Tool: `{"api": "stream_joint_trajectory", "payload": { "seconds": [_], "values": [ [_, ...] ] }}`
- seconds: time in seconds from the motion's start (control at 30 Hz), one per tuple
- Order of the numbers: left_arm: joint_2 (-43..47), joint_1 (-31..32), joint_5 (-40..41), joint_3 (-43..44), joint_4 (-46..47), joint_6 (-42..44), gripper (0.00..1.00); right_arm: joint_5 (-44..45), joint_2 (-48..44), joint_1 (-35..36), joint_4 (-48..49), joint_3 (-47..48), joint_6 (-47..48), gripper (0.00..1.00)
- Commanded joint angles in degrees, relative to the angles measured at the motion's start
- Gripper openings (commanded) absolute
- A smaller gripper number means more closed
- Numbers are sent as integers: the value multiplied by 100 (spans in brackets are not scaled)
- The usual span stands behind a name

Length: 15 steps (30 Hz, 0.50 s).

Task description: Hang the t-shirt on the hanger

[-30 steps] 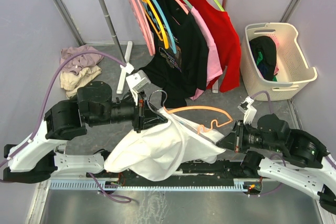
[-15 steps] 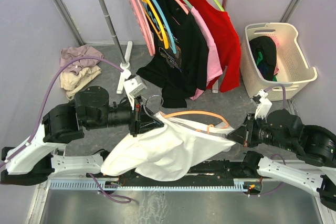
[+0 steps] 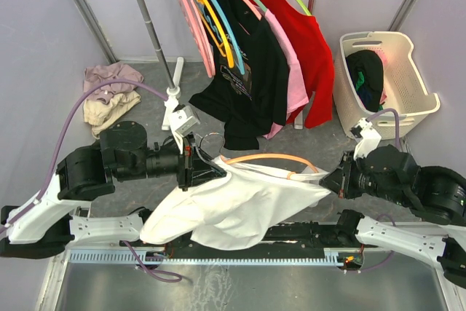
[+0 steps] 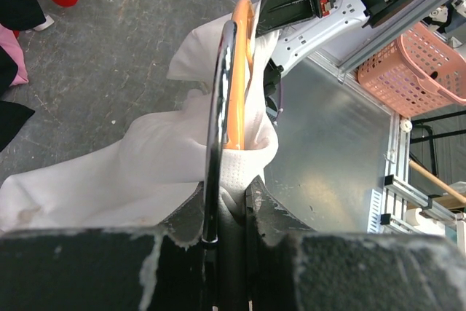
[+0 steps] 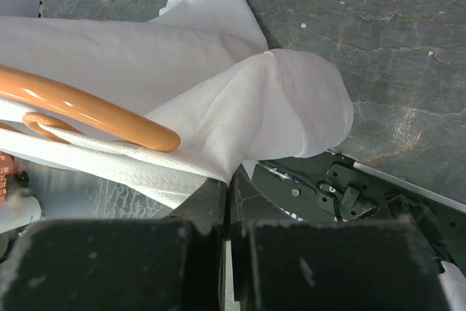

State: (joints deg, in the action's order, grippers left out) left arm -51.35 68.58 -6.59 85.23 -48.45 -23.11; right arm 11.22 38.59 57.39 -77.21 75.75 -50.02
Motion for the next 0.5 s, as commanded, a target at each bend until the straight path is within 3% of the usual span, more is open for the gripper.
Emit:
{"api": "stream_joint_trajectory", "payload": {
  "seconds": [0.0,0.47],
  "values": [
    [326,-21,-216,92,452,39,3,336,-125,-12,-436,-212,145,1],
    [121,-22,307,145,519,210,3,-1138,-279,-9,1062,-1289,-197,1]
  ]
}}
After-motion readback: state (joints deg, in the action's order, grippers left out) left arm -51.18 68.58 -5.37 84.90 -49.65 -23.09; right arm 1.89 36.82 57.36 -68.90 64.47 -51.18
